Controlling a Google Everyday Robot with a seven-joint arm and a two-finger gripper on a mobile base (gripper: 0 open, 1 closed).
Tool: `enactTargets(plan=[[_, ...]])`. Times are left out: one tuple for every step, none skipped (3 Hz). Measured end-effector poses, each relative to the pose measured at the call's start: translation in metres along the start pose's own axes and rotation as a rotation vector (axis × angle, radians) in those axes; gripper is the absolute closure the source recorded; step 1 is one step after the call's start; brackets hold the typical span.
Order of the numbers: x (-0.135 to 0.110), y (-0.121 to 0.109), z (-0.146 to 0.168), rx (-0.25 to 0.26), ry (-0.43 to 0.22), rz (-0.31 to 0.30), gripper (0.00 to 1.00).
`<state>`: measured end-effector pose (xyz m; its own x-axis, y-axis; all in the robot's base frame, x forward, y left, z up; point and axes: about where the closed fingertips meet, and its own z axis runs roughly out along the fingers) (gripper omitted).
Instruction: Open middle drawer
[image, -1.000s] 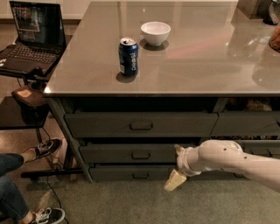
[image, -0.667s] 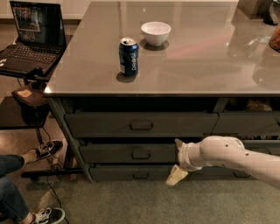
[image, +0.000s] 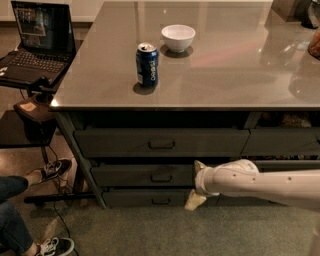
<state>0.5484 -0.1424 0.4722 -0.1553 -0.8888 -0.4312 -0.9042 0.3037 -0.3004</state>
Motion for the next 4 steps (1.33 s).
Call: enactTargets(plan=[[-0.001, -0.019, 0.005, 0.054, -0.002, 0.004, 0.00], [-0.001, -0.019, 0.005, 0.054, -0.002, 0.005, 0.00], [-0.003, -0.021, 0.027, 0.009, -0.024, 0.034, 0.00], [-0.008, 0.001, 0.063, -0.126, -0.132, 0.157, 0.00]])
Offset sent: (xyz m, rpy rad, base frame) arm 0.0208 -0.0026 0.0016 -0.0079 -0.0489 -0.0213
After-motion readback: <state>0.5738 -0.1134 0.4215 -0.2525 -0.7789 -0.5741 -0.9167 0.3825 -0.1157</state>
